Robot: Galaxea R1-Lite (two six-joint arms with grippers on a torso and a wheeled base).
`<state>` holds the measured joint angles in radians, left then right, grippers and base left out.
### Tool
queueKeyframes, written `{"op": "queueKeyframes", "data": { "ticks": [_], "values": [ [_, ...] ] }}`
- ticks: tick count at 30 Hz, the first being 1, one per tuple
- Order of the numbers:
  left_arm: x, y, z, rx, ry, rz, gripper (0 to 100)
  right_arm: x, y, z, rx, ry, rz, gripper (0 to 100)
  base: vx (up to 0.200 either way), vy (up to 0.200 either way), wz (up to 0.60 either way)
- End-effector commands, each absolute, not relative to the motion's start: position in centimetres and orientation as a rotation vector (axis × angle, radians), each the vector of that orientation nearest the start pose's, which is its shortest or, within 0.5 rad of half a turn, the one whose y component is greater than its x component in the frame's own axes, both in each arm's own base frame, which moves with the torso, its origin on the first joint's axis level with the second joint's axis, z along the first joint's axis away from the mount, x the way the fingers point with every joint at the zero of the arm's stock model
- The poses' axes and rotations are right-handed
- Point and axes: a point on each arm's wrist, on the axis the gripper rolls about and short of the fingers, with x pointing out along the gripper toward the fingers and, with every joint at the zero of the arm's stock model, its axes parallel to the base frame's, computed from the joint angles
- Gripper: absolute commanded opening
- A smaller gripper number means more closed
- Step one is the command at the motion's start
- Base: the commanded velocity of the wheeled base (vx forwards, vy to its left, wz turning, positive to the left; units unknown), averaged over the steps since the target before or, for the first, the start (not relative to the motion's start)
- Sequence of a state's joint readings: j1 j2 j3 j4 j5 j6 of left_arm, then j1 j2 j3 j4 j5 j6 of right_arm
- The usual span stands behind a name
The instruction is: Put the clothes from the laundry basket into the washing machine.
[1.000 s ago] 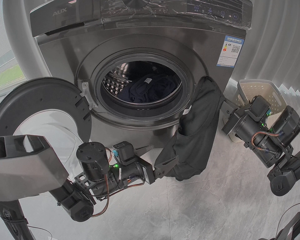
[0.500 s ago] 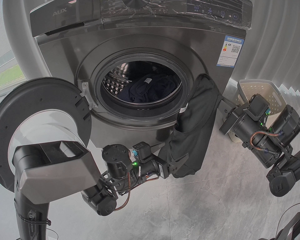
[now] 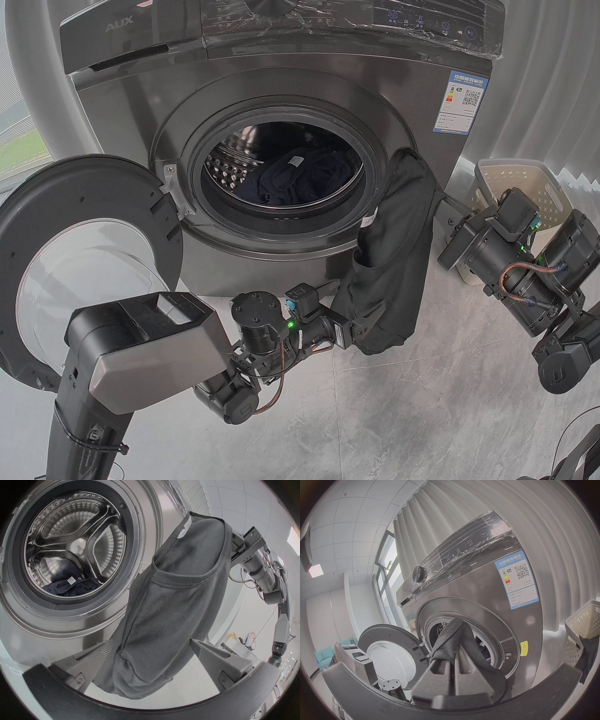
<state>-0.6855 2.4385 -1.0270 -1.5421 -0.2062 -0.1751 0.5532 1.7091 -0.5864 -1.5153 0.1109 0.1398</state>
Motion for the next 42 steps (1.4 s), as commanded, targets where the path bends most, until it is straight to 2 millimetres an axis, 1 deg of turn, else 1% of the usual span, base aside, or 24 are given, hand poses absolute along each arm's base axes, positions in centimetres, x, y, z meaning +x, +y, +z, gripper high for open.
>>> {"op": "queueKeyframes", "data": {
  "ticks": [1,5,6,12,15,18,20,22,23,24,25,27,28,30,32,33,35,38,42],
  "values": [
    [33.8,-28.4,3.8,-0.197,-0.06,-0.902,100,23.7,14.9,21.1,0.22,-0.344,0.684,0,0.0,0.0,0.0],
    [34.2,-28.6,3.4,-0.198,-0.063,-0.902,100,23.7,14.9,21.1,0.22,-0.343,0.684,0,0.0,0.0,0.0],
    [34.2,-28.7,3.3,-0.198,-0.063,-0.902,0,23.7,14.9,21.1,0.22,-0.343,0.684,0,0.0,0.0,0.0],
    [34.7,-29.0,4.0,-0.209,-0.099,-0.894,0,23.7,15.0,21.0,0.22,-0.34,0.682,0,0.0,0.0,0.0],
    [34.7,-29.0,4.6,-0.214,-0.118,-0.887,0,23.7,14.9,21.0,0.219,-0.34,0.684,0,0.0,0.0,0.0],
    [34.2,-28.5,6.6,-0.221,-0.152,-0.88,0,23.8,14.8,20.8,0.216,-0.333,0.676,0,0.0,0.0,0.0],
    [33.4,-27.9,7.7,-0.217,-0.154,-0.875,0,23.9,14.6,20.8,0.215,-0.332,0.668,0,0.0,0.0,0.0],
    [32.1,-26.7,9.2,-0.202,-0.147,-0.87,0,24.2,14.6,20.4,0.213,-0.318,0.662,0,0.0,0.0,0.0],
    [32.1,-26.7,9.2,-0.202,-0.147,-0.87,0,24.2,14.6,20.4,0.213,-0.318,0.662,0,0.0,0.0,0.0],
    [30.7,-25.2,10.2,-0.178,-0.136,-0.861,0,24.4,14.4,20.4,0.213,-0.317,0.644,0,0.0,0.0,0.0],
    [30.0,-24.4,10.6,-0.169,-0.127,-0.854,0,24.4,14.3,20.4,0.213,-0.318,0.636,0,0.0,0.0,0.0],
    [29.0,-23.5,11.0,-0.157,-0.114,-0.85,0,24.6,14.3,20.4,0.212,-0.318,0.633,0,0.0,0.0,0.0],
    [27.9,-22.5,11.4,-0.152,-0.095,-0.847,0,24.7,14.2,20.3,0.211,-0.315,0.627,0,0.0,0.0,0.0],
    [26.7,-21.0,11.7,-0.142,-0.071,-0.838,0,24.8,14.2,20.2,0.214,-0.314,0.618,0,0.0,0.0,0.0],
    [25.7,-20.0,12.1,-0.138,-0.062,-0.833,0,24.8,14.2,20.2,0.225,-0.311,0.608,0,0.0,0.0,0.0],
    [25.5,-19.8,12.2,-0.137,-0.06,-0.833,0,24.8,14.2,20.2,0.227,-0.311,0.605,0,0.0,0.0,0.0],
    [24.5,-18.9,13.0,-0.141,-0.069,-0.828,0,24.9,14.1,20.2,0.23,-0.308,0.599,0,0.0,0.0,0.0],
    [24.1,-17.5,13.7,-0.143,-0.081,-0.804,0,25.2,13.7,20.2,0.227,-0.312,0.583,0,0.0,0.0,0.0],
    [23.7,-17.1,13.6,-0.145,-0.07,-0.802,0,25.2,13.6,20.2,0.227,-0.312,0.581,0,0.0,0.0,0.0]
  ]
}}
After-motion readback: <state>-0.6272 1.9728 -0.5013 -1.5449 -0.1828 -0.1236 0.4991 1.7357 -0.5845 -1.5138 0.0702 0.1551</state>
